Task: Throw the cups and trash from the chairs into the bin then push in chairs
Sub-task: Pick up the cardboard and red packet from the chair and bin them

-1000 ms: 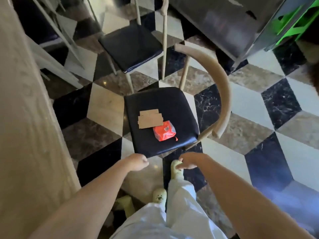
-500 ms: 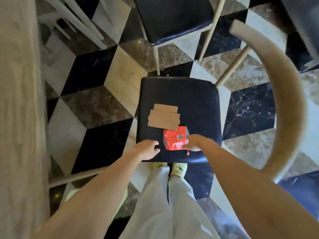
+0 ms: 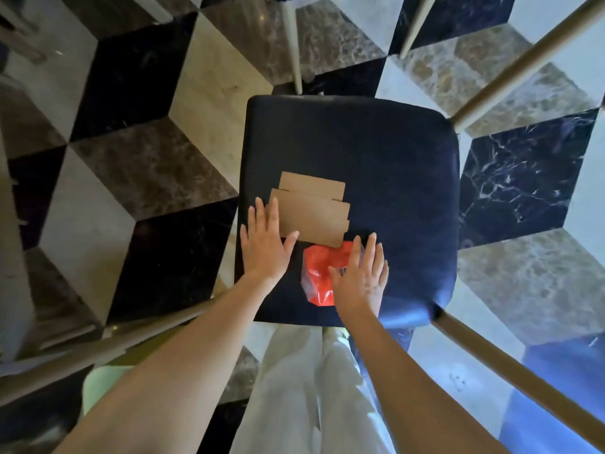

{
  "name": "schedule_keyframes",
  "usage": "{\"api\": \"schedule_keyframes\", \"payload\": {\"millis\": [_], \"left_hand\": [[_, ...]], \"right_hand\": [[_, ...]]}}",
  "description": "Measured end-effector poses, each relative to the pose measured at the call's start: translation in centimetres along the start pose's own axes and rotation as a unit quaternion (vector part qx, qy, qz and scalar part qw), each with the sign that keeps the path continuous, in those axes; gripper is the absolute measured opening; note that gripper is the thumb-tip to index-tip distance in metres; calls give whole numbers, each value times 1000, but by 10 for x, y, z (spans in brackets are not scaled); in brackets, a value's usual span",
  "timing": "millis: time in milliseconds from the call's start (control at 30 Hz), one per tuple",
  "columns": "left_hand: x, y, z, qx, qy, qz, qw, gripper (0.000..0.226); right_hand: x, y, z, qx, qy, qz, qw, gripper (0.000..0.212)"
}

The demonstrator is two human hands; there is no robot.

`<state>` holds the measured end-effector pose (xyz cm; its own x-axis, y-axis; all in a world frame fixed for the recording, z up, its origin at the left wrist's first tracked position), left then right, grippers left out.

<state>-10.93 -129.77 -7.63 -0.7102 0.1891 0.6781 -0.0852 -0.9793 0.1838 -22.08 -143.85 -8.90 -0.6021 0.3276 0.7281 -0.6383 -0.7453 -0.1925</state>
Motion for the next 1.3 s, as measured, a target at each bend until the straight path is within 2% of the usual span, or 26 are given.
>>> {"api": "schedule_keyframes", "payload": {"millis": [133,233,400,500,567,633,700,800,867,900,933,1000,1067,1167,1233,1300], "left_hand": [[-3,-1,0,67,49,18,996,80],[-6,4,8,109,86,29,990,80],[-13,9,21,107,86,44,990,85],[-21,11,22,114,49,53,991,88],[-27,12,21,146,13,47,988,88],[-31,13,20,216,-15,27,976,80],[-33,12,20,292,-29,2,956,64],[-34,7,18,372,-61,-22,926,39],[-29,4,14,471,-94,-11,877,24],[-28,2,12,523,-113,1,845,17],[-26,0,10,570,-135,11,811,16],[-25,0,7,616,-177,9,768,33],[-25,3,7,610,-192,-17,769,39],[-25,8,6,563,-159,-51,809,21],[-26,7,3,568,-137,-36,811,31],[-24,4,2,567,-120,-17,815,31]], "right_hand": [[6,3,-6,-28,48,30,998,64],[14,7,-1,-53,115,61,990,49],[19,13,10,-120,132,73,981,16],[14,19,16,-201,56,49,977,14],[9,22,24,-291,13,38,956,14],[8,19,39,-366,0,39,930,15],[6,13,54,-425,8,40,904,14],[-4,0,74,-463,46,57,884,13],[-18,-12,80,-442,47,55,894,19],[-27,-18,79,-408,42,47,911,26],[-36,-22,76,-355,37,34,933,37],[-47,-28,68,-256,36,8,966,58],[-52,-31,60,-199,51,7,979,70],[-55,-30,50,-146,60,17,987,83],[-55,-30,48,-136,53,25,989,88],[-52,-31,49,-135,40,46,989,92]]}}
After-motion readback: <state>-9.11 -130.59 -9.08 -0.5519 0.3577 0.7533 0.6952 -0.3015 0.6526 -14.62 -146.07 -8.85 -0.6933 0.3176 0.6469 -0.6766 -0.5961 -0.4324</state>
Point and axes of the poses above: each hand's wrist, its own x-axis away from the middle knuckle, its own z-axis out of the back of the hand, y = z × x, the point moved 5 cm from there along -x, towards the middle knuckle, and after that the axes turned 14 degrees about -y, right-handed, at the moved point
